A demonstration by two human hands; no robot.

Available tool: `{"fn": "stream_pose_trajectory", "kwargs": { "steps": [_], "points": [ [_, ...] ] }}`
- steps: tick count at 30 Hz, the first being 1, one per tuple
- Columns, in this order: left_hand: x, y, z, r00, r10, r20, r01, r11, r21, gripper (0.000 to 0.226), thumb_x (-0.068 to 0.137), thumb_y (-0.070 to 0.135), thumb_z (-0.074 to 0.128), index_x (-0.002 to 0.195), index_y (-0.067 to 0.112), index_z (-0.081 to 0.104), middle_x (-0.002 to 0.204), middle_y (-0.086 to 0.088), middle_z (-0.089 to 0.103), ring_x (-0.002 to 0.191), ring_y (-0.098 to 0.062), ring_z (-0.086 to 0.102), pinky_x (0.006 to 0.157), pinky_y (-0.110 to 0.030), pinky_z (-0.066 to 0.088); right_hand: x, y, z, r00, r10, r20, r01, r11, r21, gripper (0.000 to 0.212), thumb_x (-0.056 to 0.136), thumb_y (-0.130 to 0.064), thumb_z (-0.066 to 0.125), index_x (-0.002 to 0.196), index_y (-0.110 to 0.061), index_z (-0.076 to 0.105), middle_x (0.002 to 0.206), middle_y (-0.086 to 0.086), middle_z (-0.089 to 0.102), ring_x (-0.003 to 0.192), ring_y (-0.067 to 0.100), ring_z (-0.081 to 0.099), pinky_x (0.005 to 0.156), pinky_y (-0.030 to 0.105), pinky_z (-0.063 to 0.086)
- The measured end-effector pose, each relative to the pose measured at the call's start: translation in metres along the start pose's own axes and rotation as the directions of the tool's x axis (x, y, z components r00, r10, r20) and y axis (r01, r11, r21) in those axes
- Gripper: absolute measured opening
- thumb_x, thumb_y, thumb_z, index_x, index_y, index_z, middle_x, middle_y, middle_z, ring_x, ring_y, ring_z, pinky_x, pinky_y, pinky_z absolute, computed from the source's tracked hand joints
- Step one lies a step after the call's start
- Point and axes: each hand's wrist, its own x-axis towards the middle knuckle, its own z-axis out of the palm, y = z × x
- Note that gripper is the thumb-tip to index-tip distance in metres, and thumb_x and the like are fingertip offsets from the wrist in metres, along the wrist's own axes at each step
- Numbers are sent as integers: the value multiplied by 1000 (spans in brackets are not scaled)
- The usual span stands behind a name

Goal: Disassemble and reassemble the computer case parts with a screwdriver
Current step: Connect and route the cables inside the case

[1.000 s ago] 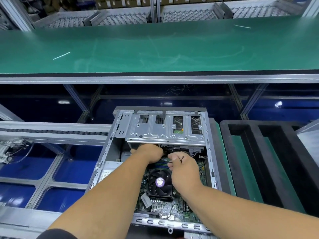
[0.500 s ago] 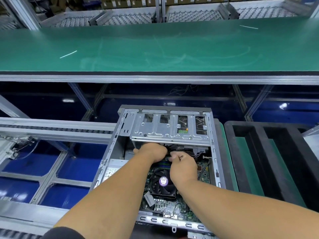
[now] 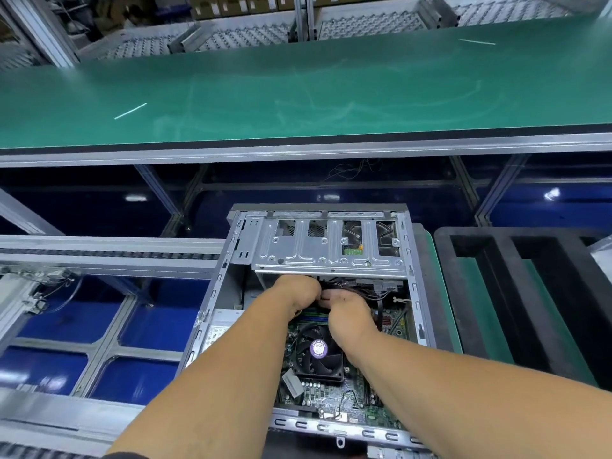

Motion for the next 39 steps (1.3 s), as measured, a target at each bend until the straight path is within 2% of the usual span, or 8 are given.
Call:
{"fn": "stream_pose_trajectory", "kwargs": {
  "steps": [9,15,17,19,23,29,35,39],
  "points": [
    [-4,-2,4,998,-13,-53,9,997,-73,11,78,8,51,71,11,59,77,-8,60,70,-23,51,61,-31,43,3,0,2,994,-6,106,2,999,42,33,110,-9,40,125,-11,69,120,6,70,116,22,63,103,31,47],
    [-3,-7,8,993,36,-111,-19,988,150,26,82,22,50,97,11,68,120,-14,65,119,-32,56,104,-48,48,0,7,1,989,-69,132,65,997,37,31,110,-11,40,110,-14,71,107,7,72,99,19,61,82,23,48],
    [-4,-9,10,988,59,-142,-18,962,272,31,86,26,51,108,13,68,132,-12,59,133,-34,44,109,-49,40,0,8,2,991,-64,115,60,998,33,32,109,-8,41,109,-11,73,108,12,73,98,22,63,90,33,52],
    [-4,-10,11,985,87,-149,-24,925,379,36,90,28,51,119,14,65,143,-12,52,143,-34,31,112,-49,33,2,9,3,993,-64,96,63,998,20,31,106,-5,42,99,-4,72,94,15,69,85,21,56,76,33,48],
    [-5,-10,10,979,113,-167,-27,894,446,26,90,29,50,108,20,65,133,-9,59,133,-30,43,107,-48,33,2,10,6,989,-28,142,27,1000,9,27,103,3,38,93,13,61,87,11,49,80,22,39,67,30,26],
    [-2,-10,6,992,74,-107,-57,986,157,11,87,11,52,79,8,59,105,-16,68,98,-31,67,85,-40,59,4,8,4,979,-50,198,50,999,4,30,106,0,38,112,14,64,91,13,53,86,22,44,71,30,30],
    [4,-14,12,991,17,-132,-17,1000,1,30,86,9,50,110,-2,65,118,-21,65,116,-36,60,97,-43,56,-2,6,2,982,-82,173,88,996,-25,32,108,-6,38,112,5,68,90,21,63,81,21,47,70,29,34],
    [4,-14,10,994,-41,-101,14,969,-246,13,80,4,60,90,-1,65,86,-14,65,75,-26,60,60,-32,48,-2,4,1,979,-93,179,96,995,-12,32,109,-7,38,116,1,68,80,11,53,68,19,43,55,28,30]
  ]
}}
